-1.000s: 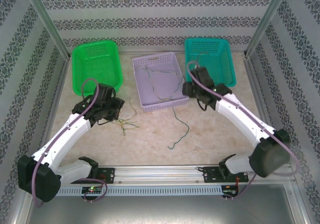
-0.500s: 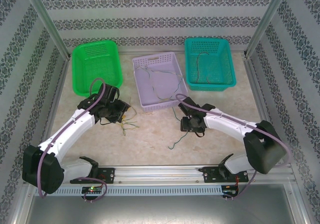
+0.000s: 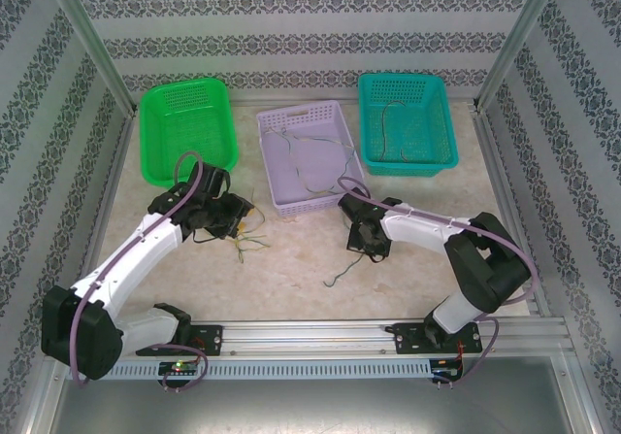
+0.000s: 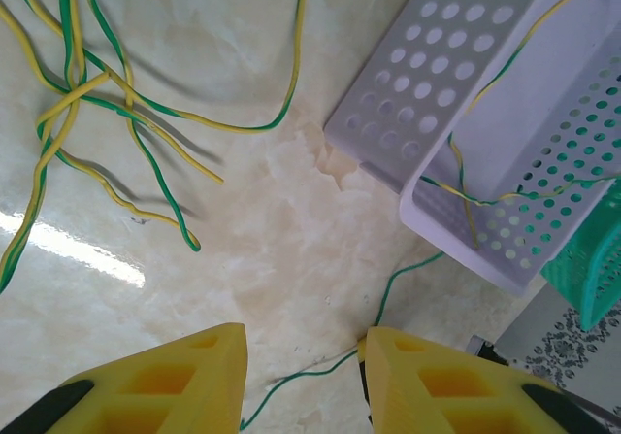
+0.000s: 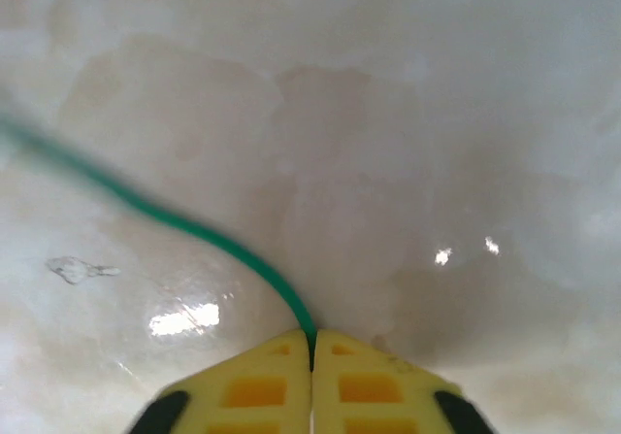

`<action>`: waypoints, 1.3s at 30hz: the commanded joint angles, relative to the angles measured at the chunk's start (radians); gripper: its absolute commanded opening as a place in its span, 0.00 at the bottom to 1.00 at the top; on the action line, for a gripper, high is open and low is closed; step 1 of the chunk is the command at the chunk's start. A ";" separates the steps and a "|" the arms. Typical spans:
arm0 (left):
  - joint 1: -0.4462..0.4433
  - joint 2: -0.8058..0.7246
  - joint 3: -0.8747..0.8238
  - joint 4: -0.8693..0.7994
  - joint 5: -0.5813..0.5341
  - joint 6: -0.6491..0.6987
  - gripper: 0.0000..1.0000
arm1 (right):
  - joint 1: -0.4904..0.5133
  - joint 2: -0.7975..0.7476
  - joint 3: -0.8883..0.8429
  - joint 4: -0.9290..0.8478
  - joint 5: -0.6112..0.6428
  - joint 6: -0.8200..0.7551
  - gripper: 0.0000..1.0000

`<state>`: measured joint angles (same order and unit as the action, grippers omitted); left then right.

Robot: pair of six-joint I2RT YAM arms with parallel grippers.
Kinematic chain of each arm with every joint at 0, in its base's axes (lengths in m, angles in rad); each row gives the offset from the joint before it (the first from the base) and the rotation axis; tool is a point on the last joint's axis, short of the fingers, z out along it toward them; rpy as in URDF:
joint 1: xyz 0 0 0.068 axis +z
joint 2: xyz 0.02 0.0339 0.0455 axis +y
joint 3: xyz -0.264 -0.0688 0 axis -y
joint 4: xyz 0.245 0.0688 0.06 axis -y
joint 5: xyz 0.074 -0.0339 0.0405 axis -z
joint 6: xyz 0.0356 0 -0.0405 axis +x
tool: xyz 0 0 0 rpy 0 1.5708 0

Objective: Untangle the cables

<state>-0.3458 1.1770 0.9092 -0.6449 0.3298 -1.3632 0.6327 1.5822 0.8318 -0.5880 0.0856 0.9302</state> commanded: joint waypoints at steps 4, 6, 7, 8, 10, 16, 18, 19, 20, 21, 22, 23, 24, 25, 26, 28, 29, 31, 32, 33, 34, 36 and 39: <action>-0.005 -0.024 0.006 0.007 0.035 0.061 0.37 | 0.025 -0.142 -0.004 -0.038 0.107 0.080 0.00; -0.008 -0.021 0.011 0.038 0.054 0.067 0.37 | 0.029 -0.221 0.008 -0.077 0.127 0.080 0.00; -0.012 -0.017 0.016 0.057 0.061 0.070 0.37 | 0.029 -0.263 0.016 -0.096 0.131 0.078 0.00; -0.018 -0.012 0.024 0.081 0.073 0.077 0.37 | 0.031 -0.305 0.023 -0.110 0.134 0.071 0.00; -0.036 0.005 0.052 0.117 0.085 0.093 0.37 | 0.030 -0.377 0.034 -0.122 0.138 0.047 0.00; -0.098 0.084 0.151 0.224 0.140 0.170 0.40 | 0.012 -0.488 0.116 -0.100 0.157 -0.109 0.00; -0.111 0.115 0.185 0.191 0.143 0.193 0.40 | -0.009 -0.470 0.143 -0.135 0.137 -0.132 0.00; -0.118 0.125 0.192 0.191 0.145 0.196 0.40 | -0.014 -0.465 0.141 -0.139 0.122 -0.141 0.00; -0.127 0.132 0.198 0.195 0.144 0.193 0.40 | -0.012 -0.469 0.136 -0.141 0.117 -0.147 0.00; -0.137 0.138 0.199 0.206 0.146 0.185 0.41 | -0.009 -0.478 0.127 -0.132 0.113 -0.155 0.00; -0.147 0.142 0.201 0.224 0.149 0.179 0.43 | -0.006 -0.488 0.117 -0.117 0.109 -0.164 0.00; -0.159 0.147 0.209 0.239 0.153 0.170 0.45 | -0.005 -0.500 0.109 -0.099 0.104 -0.174 0.00; -0.170 0.159 0.223 0.239 0.154 0.158 0.46 | -0.005 -0.512 0.108 -0.086 0.101 -0.185 0.00; -0.180 0.168 0.238 0.236 0.155 0.145 0.48 | -0.004 -0.521 0.108 -0.075 0.101 -0.200 0.00; -0.191 0.180 0.253 0.236 0.159 0.116 0.51 | -0.002 -0.531 0.113 -0.076 0.108 -0.215 0.00; -0.214 0.203 0.287 0.232 0.156 0.048 0.56 | -0.002 -0.537 0.130 -0.103 0.119 -0.248 0.00; -0.229 0.218 0.310 0.230 0.149 0.006 0.57 | 0.002 -0.542 0.132 -0.109 0.117 -0.269 0.00; -0.266 0.255 0.353 0.210 0.127 -0.089 0.60 | 0.006 -0.553 0.132 -0.123 0.116 -0.296 0.00; -0.291 0.279 0.376 0.212 0.117 -0.141 0.62 | 0.007 -0.559 0.131 -0.132 0.111 -0.307 0.00; -0.315 0.300 0.401 0.212 0.099 -0.179 0.63 | 0.009 -0.563 0.128 -0.131 0.104 -0.318 0.00; -0.339 0.318 0.425 0.237 0.069 -0.194 0.66 | 0.011 -0.569 0.124 -0.117 0.095 -0.331 0.00; -0.368 0.365 0.487 0.253 0.047 -0.210 0.71 | 0.016 -0.577 0.121 -0.086 0.081 -0.352 0.00; -0.388 0.468 0.620 0.144 0.083 -0.186 0.71 | 0.022 -0.565 0.132 -0.036 0.076 -0.399 0.00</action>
<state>-0.7162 1.5841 1.4342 -0.4492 0.4213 -1.5013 0.6418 1.0206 0.9466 -0.6743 0.1741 0.6010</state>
